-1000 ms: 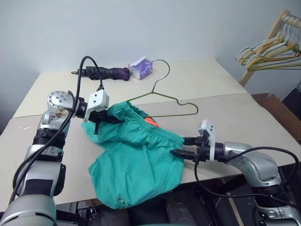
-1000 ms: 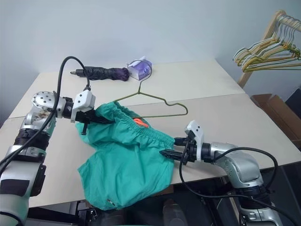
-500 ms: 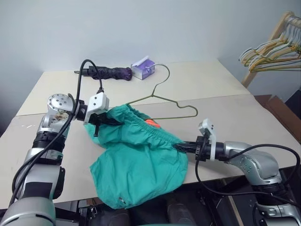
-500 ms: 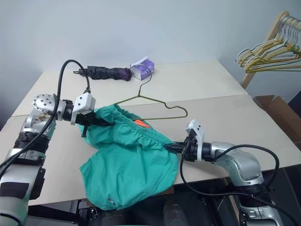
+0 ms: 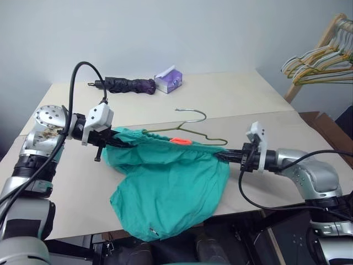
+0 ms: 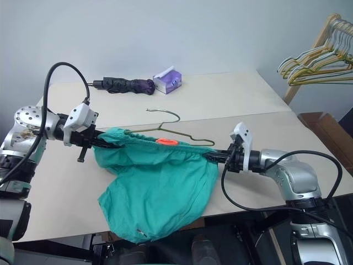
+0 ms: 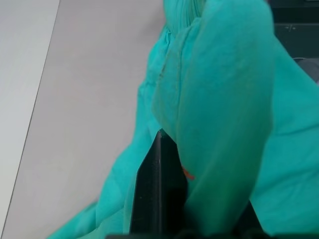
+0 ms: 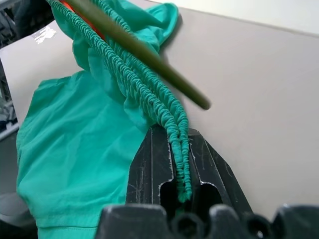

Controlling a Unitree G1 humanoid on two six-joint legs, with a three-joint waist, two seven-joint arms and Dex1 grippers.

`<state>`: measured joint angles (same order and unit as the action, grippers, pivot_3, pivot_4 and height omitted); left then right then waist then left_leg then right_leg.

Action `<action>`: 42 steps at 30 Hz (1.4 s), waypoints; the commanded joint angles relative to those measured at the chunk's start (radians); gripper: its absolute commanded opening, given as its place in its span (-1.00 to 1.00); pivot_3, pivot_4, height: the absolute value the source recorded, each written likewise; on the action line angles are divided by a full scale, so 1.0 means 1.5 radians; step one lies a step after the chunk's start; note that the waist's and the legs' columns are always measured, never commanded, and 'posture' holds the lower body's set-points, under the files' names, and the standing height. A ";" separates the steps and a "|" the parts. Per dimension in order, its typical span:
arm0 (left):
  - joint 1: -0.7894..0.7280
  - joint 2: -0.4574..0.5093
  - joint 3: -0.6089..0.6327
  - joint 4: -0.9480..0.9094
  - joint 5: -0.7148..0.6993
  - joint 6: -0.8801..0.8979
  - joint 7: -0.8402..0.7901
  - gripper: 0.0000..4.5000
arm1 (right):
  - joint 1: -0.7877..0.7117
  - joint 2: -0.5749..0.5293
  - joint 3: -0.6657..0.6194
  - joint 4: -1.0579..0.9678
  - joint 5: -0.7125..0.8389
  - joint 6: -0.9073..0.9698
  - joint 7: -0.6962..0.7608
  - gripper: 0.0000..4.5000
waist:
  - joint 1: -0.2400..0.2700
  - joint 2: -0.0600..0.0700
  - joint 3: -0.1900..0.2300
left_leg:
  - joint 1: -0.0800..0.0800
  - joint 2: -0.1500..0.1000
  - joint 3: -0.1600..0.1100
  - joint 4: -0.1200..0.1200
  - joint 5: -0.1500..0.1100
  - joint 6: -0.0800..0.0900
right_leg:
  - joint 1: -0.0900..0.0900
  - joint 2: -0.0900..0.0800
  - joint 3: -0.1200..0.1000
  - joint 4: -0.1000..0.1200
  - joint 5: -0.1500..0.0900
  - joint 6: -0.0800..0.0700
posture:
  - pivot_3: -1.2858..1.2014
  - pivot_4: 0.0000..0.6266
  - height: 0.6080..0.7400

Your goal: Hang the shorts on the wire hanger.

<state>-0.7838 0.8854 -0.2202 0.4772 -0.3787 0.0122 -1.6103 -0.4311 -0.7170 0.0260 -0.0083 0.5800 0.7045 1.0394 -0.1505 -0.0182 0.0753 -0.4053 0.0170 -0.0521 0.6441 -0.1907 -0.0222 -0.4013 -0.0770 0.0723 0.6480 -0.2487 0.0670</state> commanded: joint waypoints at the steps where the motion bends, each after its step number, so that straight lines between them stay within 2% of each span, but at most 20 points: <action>1: -0.004 0.032 0.036 0.013 -0.010 0.015 -0.003 -1.00 | -0.010 -0.045 -0.025 0.039 -0.036 -0.022 0.013 -0.98 | 0.001 0.000 0.000 | 0.000 0.000 0.000 0.000 0.000 0.000 | 0.000 0.000 0.000 0.000 0.000 0.000 | -0.05 -0.86 1.00; 8: -0.032 -0.026 0.110 -0.021 -0.068 0.146 0.053 -1.00 | 0.000 -0.047 0.019 0.030 -0.083 -0.068 0.019 -0.98 | 0.005 0.000 0.000 | 0.000 0.000 0.000 0.000 0.000 0.000 | 0.000 0.000 0.000 0.000 0.000 0.000 | -0.05 -0.86 1.00; 15: -0.024 -0.009 0.149 -0.082 -0.132 0.288 0.022 -1.00 | 0.007 -0.041 0.031 0.040 -0.110 -0.090 0.012 -0.98 | 0.001 0.000 0.000 | 0.000 0.000 0.000 0.000 0.000 0.000 | 0.000 0.000 0.000 0.000 0.000 0.000 | -0.05 -0.85 1.00; 24: 0.034 0.062 0.119 -0.099 -0.159 0.289 -0.003 -1.00 | -0.007 -0.051 0.039 0.067 -0.142 -0.126 0.001 -0.98 | 0.000 0.000 0.000 | 0.000 0.000 0.000 0.000 0.000 0.000 | 0.000 0.000 0.000 0.000 0.000 0.000 | -0.05 -0.86 1.00; 33: 0.062 0.104 0.078 -0.072 -0.167 0.252 -0.003 -1.00 | -0.027 -0.083 0.046 0.101 -0.172 -0.189 0.016 -0.98 | 0.005 0.000 0.000 | 0.000 0.000 0.000 0.000 0.000 0.000 | 0.000 0.000 0.000 0.000 0.000 0.000 | -0.05 -0.85 1.00; 42: 0.048 0.047 0.118 -0.067 -0.149 0.250 0.011 -1.00 | -0.009 -0.079 0.056 0.053 -0.171 -0.201 0.019 -0.98 | 0.011 0.000 0.000 | 0.000 0.000 0.001 0.000 0.000 0.000 | 0.000 0.000 0.000 0.000 0.000 0.000 | -0.05 -0.86 1.00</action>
<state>-0.6945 0.9249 -0.1384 0.3601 -0.5970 0.3885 -1.5953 -0.4587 -0.7746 0.1578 0.0351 0.3846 0.3785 1.1003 -0.1338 -0.0183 0.0758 -0.4059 0.0171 -0.0512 0.6440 -0.1907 -0.0222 -0.4022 -0.0768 0.0727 0.6476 -0.2490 0.0668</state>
